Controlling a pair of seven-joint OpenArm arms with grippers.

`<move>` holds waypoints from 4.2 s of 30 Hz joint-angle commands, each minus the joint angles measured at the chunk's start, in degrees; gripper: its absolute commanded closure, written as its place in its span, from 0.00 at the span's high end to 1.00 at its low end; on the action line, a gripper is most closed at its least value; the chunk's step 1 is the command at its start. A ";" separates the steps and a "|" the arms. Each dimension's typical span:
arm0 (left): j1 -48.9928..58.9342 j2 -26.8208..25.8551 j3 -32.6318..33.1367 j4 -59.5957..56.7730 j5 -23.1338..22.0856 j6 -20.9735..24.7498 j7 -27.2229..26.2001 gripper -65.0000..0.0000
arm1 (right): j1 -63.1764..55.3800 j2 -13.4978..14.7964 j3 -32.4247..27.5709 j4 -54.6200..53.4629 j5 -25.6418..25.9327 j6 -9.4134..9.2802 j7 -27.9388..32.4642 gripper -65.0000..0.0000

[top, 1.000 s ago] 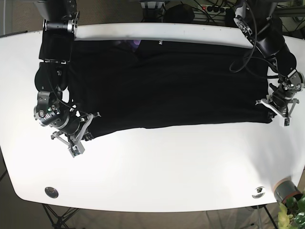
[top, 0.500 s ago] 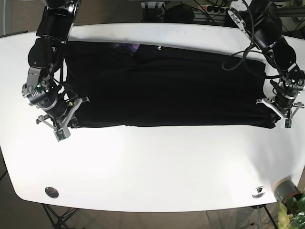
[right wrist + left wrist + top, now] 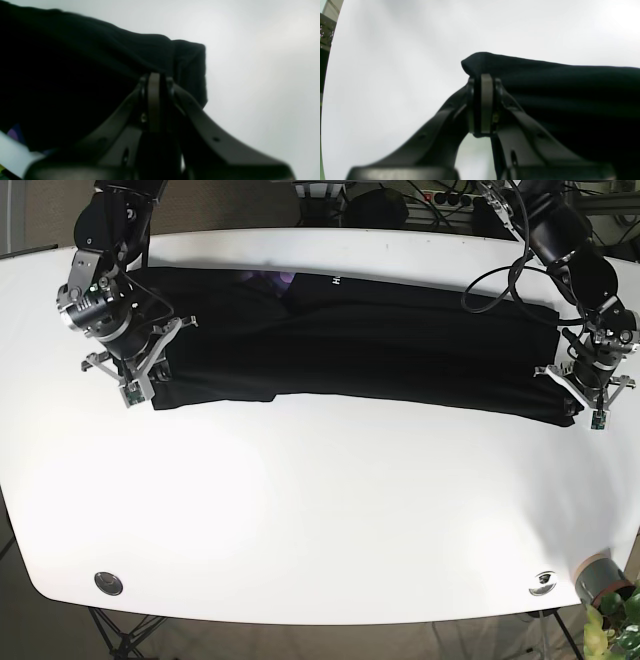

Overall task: Fold the T-shirt properly
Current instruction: 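Release the folded edge and open both grippers, then grasp the folded strip's ends with both grippers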

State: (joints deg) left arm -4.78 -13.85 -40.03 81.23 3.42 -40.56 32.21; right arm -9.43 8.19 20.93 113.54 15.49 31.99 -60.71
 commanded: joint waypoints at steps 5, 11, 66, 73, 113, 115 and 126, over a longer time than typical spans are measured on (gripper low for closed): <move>0.86 -1.32 -0.36 1.27 -0.39 0.56 -1.04 0.00 | -6.35 -3.13 2.24 2.82 0.38 -0.03 0.80 0.03; 3.24 -1.32 -0.10 1.19 -0.30 0.56 -1.04 0.00 | -9.69 -3.39 2.50 2.90 0.38 0.67 0.88 0.03; 11.85 -5.19 7.72 -2.07 -16.92 0.56 11.44 0.59 | -4.50 -3.48 0.30 -13.89 0.56 -4.25 6.69 0.54; 8.51 -5.19 8.69 -5.67 -15.51 0.56 6.87 0.59 | 1.39 -2.08 0.30 -20.31 0.47 -4.25 8.53 0.54; -3.97 -2.55 1.92 -11.91 -24.65 0.56 19.53 0.78 | 12.02 -1.20 0.39 -26.28 0.65 -3.90 8.71 0.54; -3.97 -1.67 2.71 -11.91 -24.65 0.56 19.44 0.78 | 12.02 -1.20 0.39 -26.28 0.65 -3.90 8.71 0.54; -5.82 -1.32 4.56 -16.92 -24.65 0.56 19.44 0.78 | 12.02 -1.28 0.39 -26.28 0.73 -3.90 8.71 0.54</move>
State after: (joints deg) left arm -10.31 -14.76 -36.29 64.25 -21.96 -40.14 50.28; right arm 1.76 6.35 21.17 86.11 15.29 28.08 -52.73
